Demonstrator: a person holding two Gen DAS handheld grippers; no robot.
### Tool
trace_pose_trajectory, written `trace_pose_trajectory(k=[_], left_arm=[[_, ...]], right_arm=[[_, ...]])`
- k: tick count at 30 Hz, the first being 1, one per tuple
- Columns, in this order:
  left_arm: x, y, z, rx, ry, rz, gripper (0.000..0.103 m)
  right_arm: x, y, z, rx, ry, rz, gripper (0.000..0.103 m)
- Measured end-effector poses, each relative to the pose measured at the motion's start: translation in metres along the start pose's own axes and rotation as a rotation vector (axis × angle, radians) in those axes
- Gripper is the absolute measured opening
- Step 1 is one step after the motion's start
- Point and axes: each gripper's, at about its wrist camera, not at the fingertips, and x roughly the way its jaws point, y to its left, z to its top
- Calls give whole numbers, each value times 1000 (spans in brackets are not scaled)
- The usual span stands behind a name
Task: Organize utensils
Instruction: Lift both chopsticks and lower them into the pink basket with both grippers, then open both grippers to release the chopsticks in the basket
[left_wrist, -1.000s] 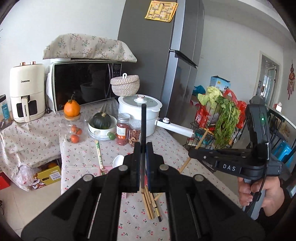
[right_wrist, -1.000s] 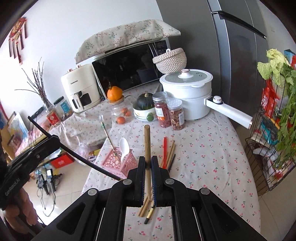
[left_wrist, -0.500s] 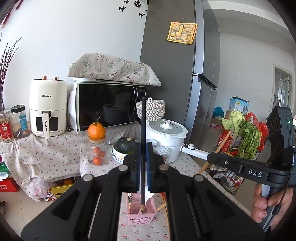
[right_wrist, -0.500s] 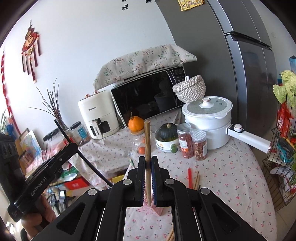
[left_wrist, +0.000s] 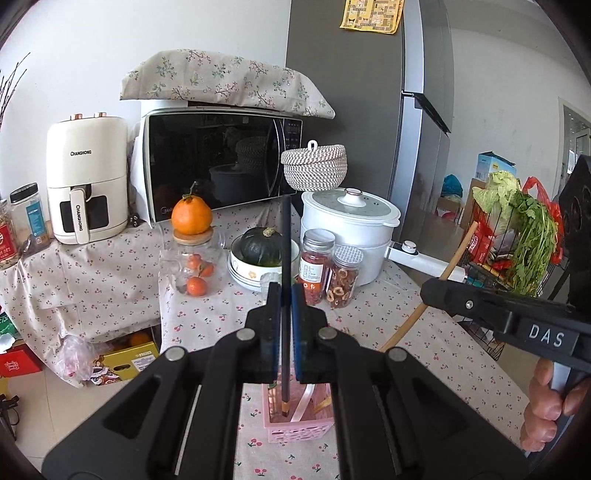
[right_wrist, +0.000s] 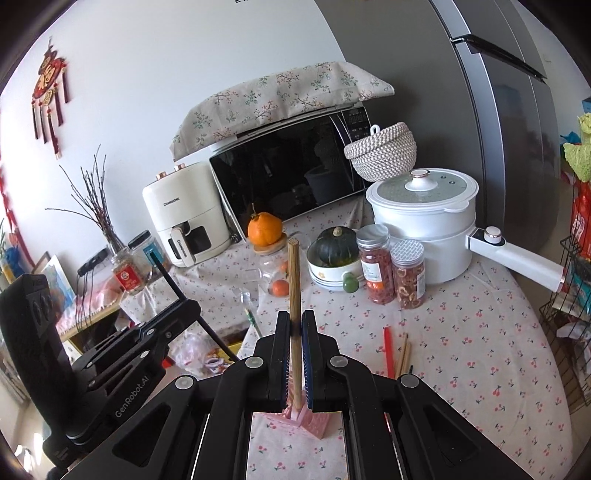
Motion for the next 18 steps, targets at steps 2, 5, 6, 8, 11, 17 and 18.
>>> trace_pose_trajectory(k=[2,5,6,8,11,17,18], left_arm=[[3,1,-3,-13,6,10,6],[2,4,-4,-22,14,15,10],[1,4,-4,-20,12,21,14],[0,4,-5,-19,7,24,23],[-3,6,-5,-31,3,31,38],[-8,12,-7,-81,21,39,75],[-9,12,-8,-85,26,41,79]], right_arm=[[6,-2,-3,2,12,-2,6],[17,-7,-6,9,17,-3,6],[22,-9,-7,15,22,-6,6],[29,-14,-8,36,35,-5,6],[37,-19,-9,57,43,6,6],[37,-22,-7,69,32,36,21],[35,-24,-6,84,30,44,29]])
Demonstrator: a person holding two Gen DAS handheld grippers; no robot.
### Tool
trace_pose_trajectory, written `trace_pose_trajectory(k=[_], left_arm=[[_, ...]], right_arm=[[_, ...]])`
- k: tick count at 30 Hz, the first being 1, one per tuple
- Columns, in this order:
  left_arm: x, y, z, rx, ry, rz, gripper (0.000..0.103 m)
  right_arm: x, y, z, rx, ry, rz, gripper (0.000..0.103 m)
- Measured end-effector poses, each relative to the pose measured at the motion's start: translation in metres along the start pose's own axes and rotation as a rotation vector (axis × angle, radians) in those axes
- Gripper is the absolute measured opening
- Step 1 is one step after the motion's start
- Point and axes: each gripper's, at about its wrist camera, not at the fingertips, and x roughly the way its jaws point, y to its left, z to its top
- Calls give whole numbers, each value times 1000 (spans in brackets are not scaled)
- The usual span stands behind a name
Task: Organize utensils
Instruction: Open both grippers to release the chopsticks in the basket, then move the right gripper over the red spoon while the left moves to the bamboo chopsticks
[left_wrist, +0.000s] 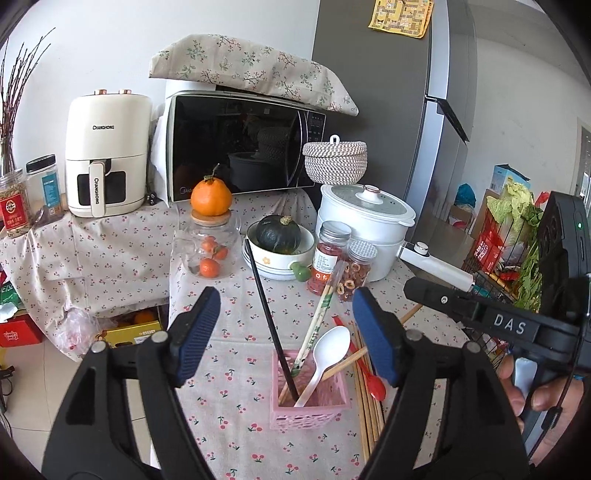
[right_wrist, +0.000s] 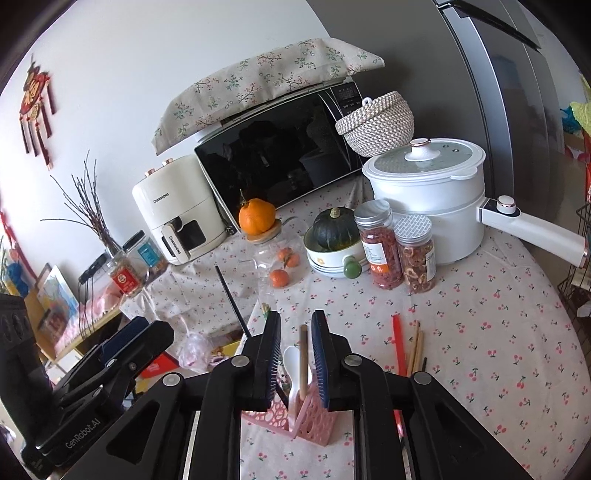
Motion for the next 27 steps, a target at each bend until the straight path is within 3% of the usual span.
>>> trace_pose_trajectory(k=[6,10,19,27], left_arm=[[-2,2,-9,-33,76,18,99],[2,4,-24,-76,177,0,102],[19,7,-72,-91,409,24,102],[39,3,-105,-95,562,29,102]], right_arm=[[-27,-15,10,48,-38,23,60],[-47,-29,12,70,-48,-4,75],[-58,-68,-10,39,46,-148,81],[-22,-103,-52,13,242,-263,81]])
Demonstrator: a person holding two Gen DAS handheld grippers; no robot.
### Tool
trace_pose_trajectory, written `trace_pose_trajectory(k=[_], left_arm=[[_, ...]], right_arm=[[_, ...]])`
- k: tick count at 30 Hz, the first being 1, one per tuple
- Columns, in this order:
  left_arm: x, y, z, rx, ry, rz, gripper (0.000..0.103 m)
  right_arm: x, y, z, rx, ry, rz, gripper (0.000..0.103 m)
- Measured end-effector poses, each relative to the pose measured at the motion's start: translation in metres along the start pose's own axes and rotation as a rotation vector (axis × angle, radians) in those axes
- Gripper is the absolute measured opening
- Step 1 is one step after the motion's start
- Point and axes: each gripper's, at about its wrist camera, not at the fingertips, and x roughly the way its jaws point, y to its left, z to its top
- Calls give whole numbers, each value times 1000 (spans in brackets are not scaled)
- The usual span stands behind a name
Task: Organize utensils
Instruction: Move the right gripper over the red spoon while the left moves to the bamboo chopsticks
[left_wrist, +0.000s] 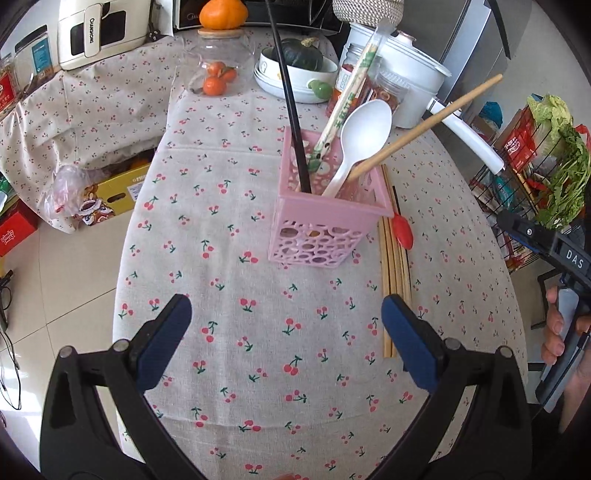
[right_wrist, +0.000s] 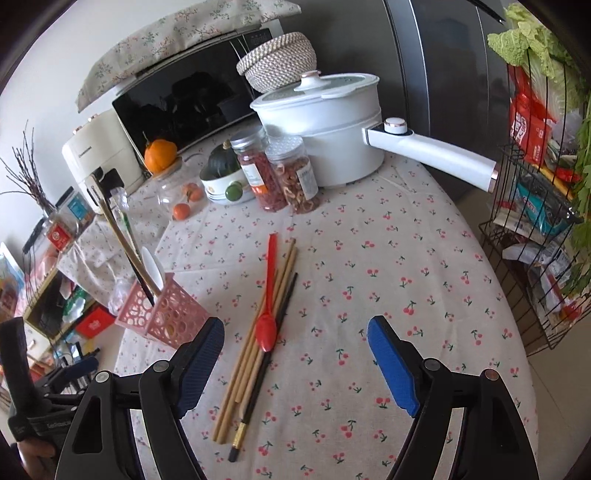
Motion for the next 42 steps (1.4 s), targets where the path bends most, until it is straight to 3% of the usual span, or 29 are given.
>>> trace_pose_trajectory(k=[7,15,24,26,28,35,42], left_arm=[[12,-9,-3,25,29,7,102],[25,-11,-6,58,74,-14,102],[29,-19,-11,107,100,-50,99],[30,-21,-12,112,107,-59,97],[30,-23,-12,116,111,-67,95],[34,-45,-17,174,134,-102,76],[48,-76,-16,232,146,-109,53]], right_arm=[[53,14,-15,-132,104,-70,81],[96,46,-22,-311,150,-61,80],[128,57,-16,-302,183,-46,47],[129,53,-14,-278,184,-19,29],[127,49,-13,-241,202,7,27],[99,20,-12,-164,247,-6,27],[68,-25,-38,-127,438,-30,27]])
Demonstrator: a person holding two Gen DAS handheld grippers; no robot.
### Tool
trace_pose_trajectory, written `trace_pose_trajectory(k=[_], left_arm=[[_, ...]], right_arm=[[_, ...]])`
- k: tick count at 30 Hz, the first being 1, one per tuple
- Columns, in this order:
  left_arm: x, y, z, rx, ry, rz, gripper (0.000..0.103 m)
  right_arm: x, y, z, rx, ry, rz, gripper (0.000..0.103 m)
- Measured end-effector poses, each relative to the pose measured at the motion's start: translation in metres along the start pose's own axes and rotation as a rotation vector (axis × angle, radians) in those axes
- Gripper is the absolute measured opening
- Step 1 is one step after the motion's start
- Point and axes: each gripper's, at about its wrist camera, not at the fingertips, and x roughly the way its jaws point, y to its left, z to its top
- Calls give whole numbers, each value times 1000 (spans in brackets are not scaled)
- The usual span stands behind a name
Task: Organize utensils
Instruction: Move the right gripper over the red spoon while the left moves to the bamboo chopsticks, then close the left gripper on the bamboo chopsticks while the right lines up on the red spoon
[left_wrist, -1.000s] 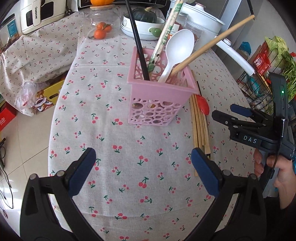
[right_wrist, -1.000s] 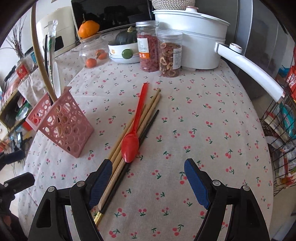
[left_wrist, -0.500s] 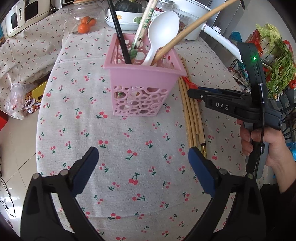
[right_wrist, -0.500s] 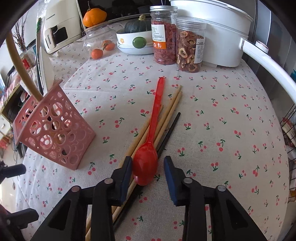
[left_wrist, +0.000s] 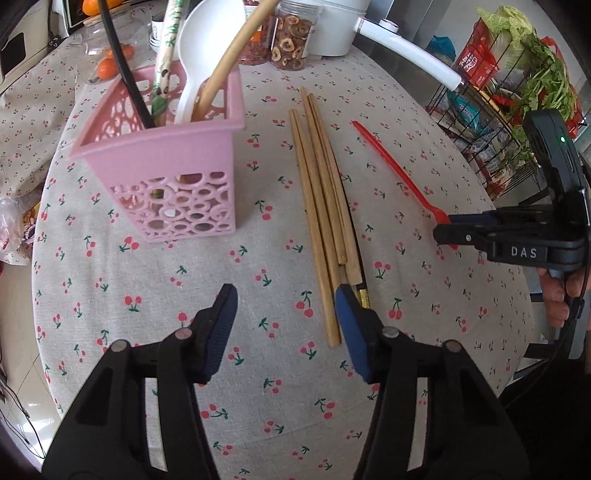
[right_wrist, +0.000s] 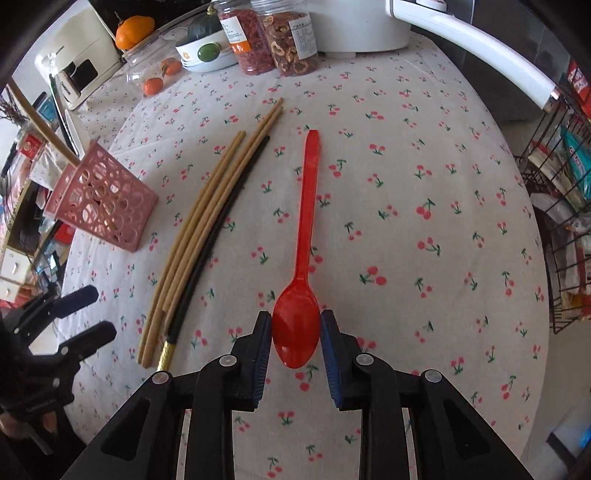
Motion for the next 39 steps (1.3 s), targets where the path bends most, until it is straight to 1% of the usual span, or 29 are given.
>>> trace_pose_trajectory(k=[1,3,7,9,10,11,12,13,16,17,19,20,23,24,26,28,31,34,39], left_arm=[[3,-4,2,5,0,3,52],[7,-10,8,11,-7,7,47],[9,-22,18,23,-50,12,45],[14,-31,24,30,-62,15,44],[17,-35,26,35,-60,20,43],[20,-39,29,38,-60,27,37],[22,-43,33,40,-64,31,33],[25,-46,36,39,-70,33,32],[39,-60,55,14,-83,37,28],[45,-63,63,7,-87,46,25],[56,-67,78,-6,-103,69,24],[62,-67,87,-14,-112,81,24],[76,-68,112,-33,-141,123,19],[79,-67,120,-40,-151,132,19],[86,-61,134,-67,-153,141,18],[92,-54,145,-116,-151,143,17],[98,-44,158,-178,-154,142,13],[100,-44,165,-175,-159,164,13],[104,-43,168,-167,-154,204,12]], right_arm=[[-2,-4,-7,-12,23,-4,27],[-7,-11,-22,-33,60,-20,27],[-14,-28,-44,-45,107,-25,27],[-14,-38,-46,-31,126,-28,28],[-15,-42,-46,-16,126,-24,31],[-17,-48,-45,0,121,-17,34],[-19,-52,-42,19,108,-13,41],[-23,-56,-39,36,90,-12,45],[-32,-65,-26,83,38,4,45],[-34,-69,-22,102,25,11,45],[-35,-76,-14,138,9,16,45],[-33,-80,-12,155,5,17,45],[-27,-87,-3,196,7,20,45],[-26,-88,-5,204,7,20,45],[-26,-93,-7,220,5,24,45],[-24,-97,-5,237,2,36,45],[-22,-104,-2,269,-7,66,45],[-20,-111,1,299,-5,86,45],[-15,-113,3,313,3,97,45]])
